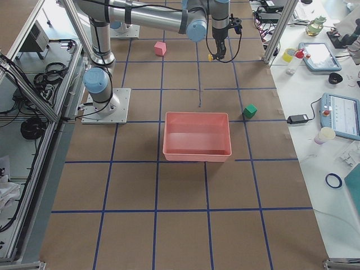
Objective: Align button upright
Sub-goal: 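Lift the button switch out of the bin with the right gripper, then lower the button switch onto the table center and open the right gripper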
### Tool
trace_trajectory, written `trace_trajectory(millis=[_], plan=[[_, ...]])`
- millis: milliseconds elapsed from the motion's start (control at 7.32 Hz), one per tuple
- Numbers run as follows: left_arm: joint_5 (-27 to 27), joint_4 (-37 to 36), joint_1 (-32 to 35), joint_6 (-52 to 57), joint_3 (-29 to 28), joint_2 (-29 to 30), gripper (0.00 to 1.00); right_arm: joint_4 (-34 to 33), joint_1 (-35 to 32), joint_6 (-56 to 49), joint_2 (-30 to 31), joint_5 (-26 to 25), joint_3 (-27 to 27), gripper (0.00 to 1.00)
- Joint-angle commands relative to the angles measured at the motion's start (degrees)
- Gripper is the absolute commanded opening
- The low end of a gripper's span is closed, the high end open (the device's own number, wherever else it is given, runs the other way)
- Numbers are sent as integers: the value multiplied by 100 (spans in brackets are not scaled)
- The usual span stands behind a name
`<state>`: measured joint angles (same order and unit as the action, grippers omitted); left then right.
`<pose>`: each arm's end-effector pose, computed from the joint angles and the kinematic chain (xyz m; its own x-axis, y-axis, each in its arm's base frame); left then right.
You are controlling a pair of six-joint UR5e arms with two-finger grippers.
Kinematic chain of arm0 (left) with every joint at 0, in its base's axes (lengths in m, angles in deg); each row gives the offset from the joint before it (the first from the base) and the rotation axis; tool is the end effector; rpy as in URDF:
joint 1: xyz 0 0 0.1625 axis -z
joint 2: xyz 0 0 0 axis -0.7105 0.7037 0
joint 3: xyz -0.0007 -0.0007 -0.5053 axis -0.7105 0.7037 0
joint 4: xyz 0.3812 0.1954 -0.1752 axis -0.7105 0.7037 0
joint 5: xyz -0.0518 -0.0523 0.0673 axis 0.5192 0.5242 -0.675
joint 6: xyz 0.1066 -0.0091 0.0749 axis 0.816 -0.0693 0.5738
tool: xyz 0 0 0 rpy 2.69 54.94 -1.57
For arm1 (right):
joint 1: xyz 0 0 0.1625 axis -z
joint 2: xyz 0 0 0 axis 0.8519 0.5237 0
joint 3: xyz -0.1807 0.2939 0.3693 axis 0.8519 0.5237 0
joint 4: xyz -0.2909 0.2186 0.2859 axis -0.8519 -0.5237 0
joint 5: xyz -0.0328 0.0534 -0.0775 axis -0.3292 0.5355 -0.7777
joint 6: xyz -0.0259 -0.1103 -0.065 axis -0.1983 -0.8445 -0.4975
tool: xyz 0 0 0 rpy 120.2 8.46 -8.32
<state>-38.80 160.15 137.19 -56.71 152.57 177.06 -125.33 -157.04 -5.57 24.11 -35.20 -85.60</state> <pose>-0.1514 -0.5266 0.6059 -0.9990 0.0456 0.0009 0.0451 0.9898 -0.1351 0.2428 -0.6742 0.3743 -0.9962 0.0269 -0.0834 0.0439 0.9769 -0.2093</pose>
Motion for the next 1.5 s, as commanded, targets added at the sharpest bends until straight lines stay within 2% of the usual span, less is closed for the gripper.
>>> trace_trajectory(millis=[0, 410, 1093, 1366], plan=[[-14, -11, -25, 169, 92, -42, 100, -614, -839, 1063, -521, -97, -88, 0], [-15, -20, -43, 169, 74, -43, 100, -783, -1377, 1488, -1013, -150, -123, 0], [29, -300, -34, 98, 109, 1, 100, -853, -1476, 1516, -1200, -124, -237, 0], [38, -301, -34, 116, 118, 10, 100, -853, -1476, 1525, -1226, -54, -237, 20]])
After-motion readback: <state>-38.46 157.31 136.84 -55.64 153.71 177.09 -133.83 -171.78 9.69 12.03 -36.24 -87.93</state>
